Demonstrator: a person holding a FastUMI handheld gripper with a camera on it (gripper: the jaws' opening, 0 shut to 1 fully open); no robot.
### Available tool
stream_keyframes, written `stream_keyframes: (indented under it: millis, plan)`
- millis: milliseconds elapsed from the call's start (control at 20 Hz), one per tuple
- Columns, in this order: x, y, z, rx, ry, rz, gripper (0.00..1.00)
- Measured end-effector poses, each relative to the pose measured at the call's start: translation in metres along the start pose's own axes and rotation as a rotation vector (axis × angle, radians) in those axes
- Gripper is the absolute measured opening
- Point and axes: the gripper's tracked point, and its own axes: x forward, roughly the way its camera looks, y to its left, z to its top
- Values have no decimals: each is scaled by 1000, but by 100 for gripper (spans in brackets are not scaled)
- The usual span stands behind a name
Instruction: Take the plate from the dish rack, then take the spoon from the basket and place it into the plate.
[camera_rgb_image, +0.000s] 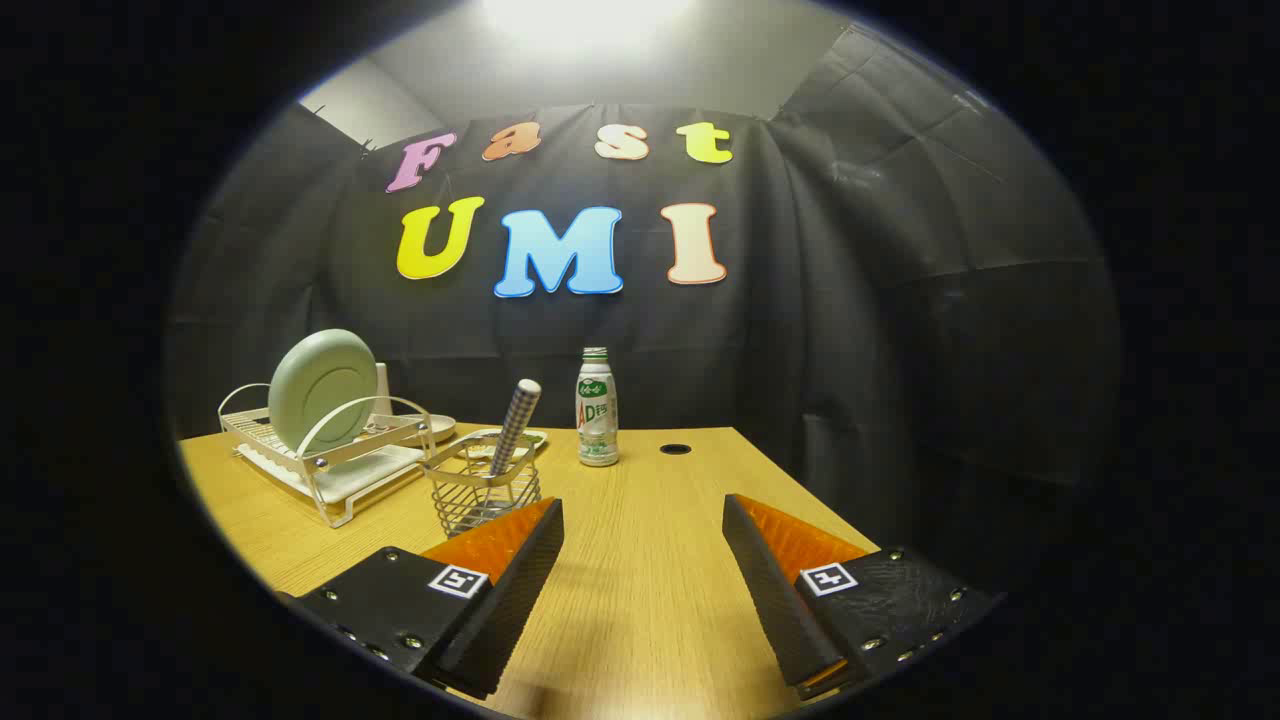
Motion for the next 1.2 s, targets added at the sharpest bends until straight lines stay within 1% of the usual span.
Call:
stream_keyframes:
  millis: [100,300,450,550,650,750,900,1000,1200]
  plan:
    - [6,-3,-1,7,11,-2,98]
    - [58,-11,-2,44,40,-24,99]
    - [74,-31,15,66,4,-88,98]
    - [73,-52,32,47,-11,-153,98]
    - [58,-72,54,16,-22,-222,98]
    - [31,-87,76,1,-29,-280,98]
    - [-15,-93,99,-23,-17,-331,98]
    - [-43,-82,110,-31,-1,-324,98]
    - [-83,-40,134,-48,36,-267,98]
